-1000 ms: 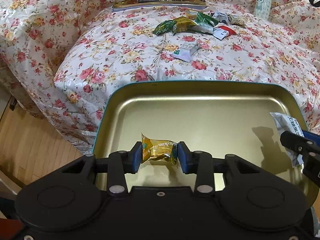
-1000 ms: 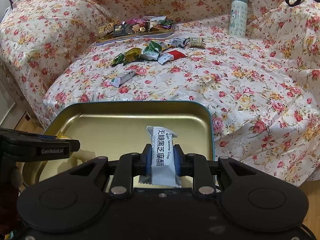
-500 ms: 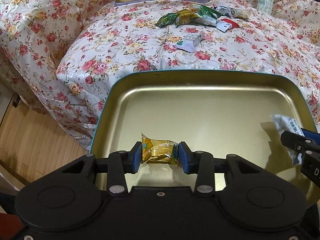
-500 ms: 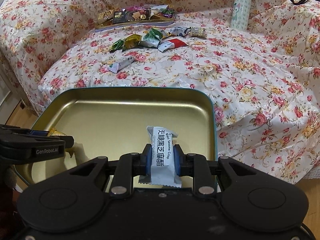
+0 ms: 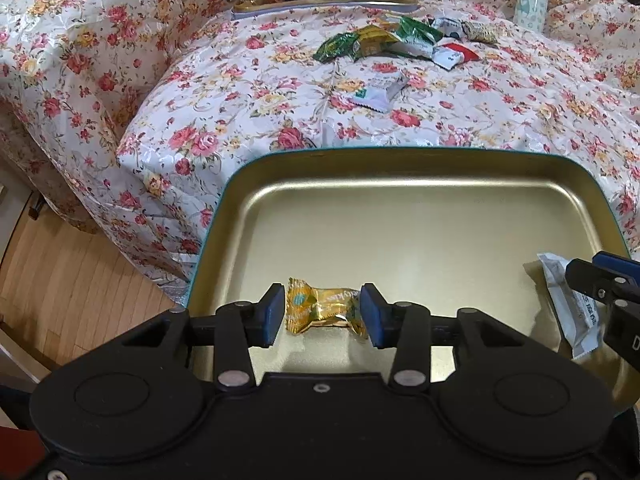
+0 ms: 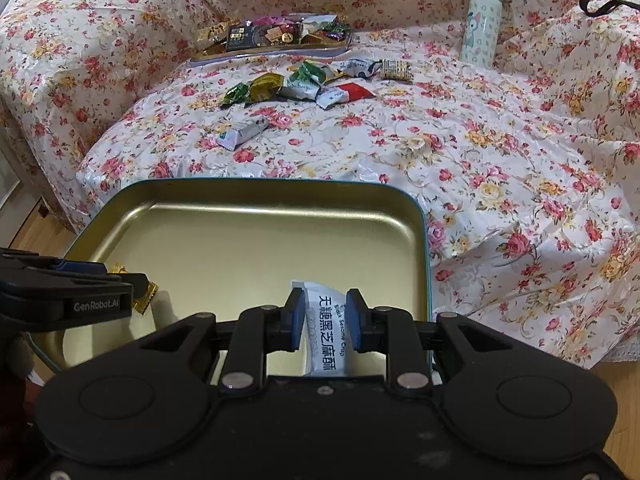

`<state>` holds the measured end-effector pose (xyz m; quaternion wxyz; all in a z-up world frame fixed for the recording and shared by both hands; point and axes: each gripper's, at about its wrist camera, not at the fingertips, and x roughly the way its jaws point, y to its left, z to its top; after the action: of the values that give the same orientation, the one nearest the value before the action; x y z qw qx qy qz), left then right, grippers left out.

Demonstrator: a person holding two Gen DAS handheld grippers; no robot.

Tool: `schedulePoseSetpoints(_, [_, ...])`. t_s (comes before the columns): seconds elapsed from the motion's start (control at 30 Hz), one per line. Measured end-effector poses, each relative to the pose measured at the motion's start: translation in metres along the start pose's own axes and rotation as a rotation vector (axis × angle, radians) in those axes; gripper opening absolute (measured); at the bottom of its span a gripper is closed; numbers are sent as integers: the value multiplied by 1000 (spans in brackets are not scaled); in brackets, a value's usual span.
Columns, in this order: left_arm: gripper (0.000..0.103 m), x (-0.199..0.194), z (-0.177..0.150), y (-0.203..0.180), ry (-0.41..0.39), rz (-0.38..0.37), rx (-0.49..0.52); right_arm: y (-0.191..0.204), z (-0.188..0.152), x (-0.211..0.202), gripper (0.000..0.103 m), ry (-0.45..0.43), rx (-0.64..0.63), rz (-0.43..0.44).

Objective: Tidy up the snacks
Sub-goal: 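Open both tools to drop the candy and packet into the tray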

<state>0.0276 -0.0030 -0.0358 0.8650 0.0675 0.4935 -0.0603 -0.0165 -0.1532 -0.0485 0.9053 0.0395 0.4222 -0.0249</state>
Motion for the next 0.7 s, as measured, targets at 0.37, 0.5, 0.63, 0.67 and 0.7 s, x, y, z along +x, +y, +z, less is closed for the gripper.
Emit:
schedulePoseSetpoints(0.37, [58,-15,8,11,-104,9,-40,-2,4,-11,39,-62,18,5])
schedulePoseSetpoints(0.5, [58,-18,11,17,-130,9,-60,-3,5,-13,39,-79,24,6])
schedulePoseSetpoints(0.63, [58,-19,16,25,-172,54,-82,-4,7,-15,40,-106,36,5])
schedulePoseSetpoints(0.67, [59,-19,17,26,-181,68,-78,-5,8,-16,41,-111,40,3])
schedulePoseSetpoints(0.7, [59,-18,18,27,-192,80,-76,-6,9,-16,41,-116,43,1])
